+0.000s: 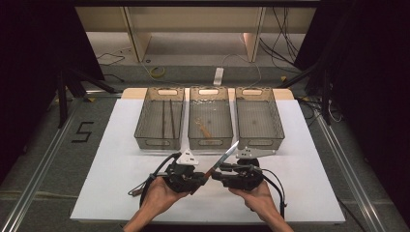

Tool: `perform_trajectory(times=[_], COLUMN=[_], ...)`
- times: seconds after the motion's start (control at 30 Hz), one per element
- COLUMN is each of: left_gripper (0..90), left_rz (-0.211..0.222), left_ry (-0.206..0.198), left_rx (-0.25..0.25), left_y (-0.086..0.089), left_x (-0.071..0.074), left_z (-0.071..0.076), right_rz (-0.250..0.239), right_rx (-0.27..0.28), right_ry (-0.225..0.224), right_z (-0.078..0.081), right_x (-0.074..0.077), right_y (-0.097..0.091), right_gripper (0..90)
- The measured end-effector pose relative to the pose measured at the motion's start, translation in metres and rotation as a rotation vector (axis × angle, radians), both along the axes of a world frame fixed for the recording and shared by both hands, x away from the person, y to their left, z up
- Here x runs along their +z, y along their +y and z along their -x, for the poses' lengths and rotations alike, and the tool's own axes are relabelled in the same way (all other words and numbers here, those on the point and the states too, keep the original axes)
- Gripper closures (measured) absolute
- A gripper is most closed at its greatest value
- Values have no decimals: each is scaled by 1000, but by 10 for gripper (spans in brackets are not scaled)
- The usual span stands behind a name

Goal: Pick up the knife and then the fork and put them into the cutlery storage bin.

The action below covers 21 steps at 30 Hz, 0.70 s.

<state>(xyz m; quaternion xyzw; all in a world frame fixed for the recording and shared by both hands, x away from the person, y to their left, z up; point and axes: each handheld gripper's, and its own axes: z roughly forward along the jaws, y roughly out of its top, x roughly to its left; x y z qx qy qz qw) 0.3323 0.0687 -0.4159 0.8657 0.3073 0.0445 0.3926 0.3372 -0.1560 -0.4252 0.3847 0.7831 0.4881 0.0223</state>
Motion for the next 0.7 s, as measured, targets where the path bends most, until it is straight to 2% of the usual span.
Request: perform_trajectory(times=[0.3, 0.5, 0.6, 0.7], left_gripper=[759, 759, 758, 757], left_rz=[40, 73, 82, 95], left_ry=[-23, -43, -44, -41], left_rx=[15, 29, 27, 30], left_y=[-1, -1, -1, -1], left_x=[1, 1, 0, -1], left_z=[3, 6, 6, 6], right_rz=[-81, -118, -128, -160], right_rx=[6, 16, 13, 7], right_ry=[40, 55, 57, 74], right_z=[-4, -5, -5, -6], right_x=[-2, -3, -3, -2], right_y=[3, 4, 5, 3], right_gripper=[595, 661, 691, 732])
